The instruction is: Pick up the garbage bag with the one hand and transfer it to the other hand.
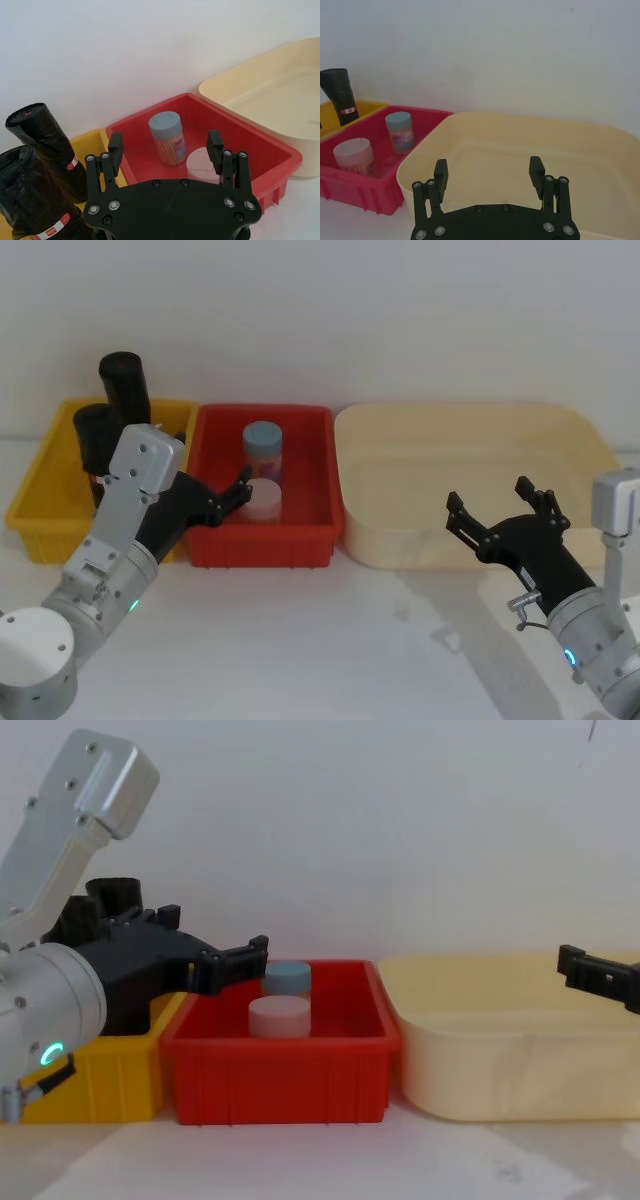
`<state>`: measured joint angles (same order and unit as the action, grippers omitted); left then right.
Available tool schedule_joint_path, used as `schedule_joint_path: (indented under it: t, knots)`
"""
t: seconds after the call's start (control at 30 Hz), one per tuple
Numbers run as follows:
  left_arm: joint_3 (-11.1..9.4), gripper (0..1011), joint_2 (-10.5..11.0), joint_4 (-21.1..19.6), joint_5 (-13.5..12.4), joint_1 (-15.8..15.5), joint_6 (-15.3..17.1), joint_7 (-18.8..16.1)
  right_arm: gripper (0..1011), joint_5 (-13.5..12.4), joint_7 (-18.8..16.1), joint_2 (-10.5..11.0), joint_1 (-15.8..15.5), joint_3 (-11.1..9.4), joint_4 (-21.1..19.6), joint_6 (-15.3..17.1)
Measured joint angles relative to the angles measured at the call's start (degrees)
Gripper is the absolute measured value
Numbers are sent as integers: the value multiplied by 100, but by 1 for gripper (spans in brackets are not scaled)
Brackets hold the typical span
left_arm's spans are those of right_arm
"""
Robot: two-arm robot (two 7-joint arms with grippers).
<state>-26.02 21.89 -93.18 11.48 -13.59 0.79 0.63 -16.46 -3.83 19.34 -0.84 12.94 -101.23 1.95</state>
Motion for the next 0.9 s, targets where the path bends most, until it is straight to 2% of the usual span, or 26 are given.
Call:
schedule_joint_path:
  t: [0.9]
  knots:
    - [0, 1000, 0, 0, 0, 0, 0, 0, 1001, 0, 0, 0, 0, 0, 0, 0]
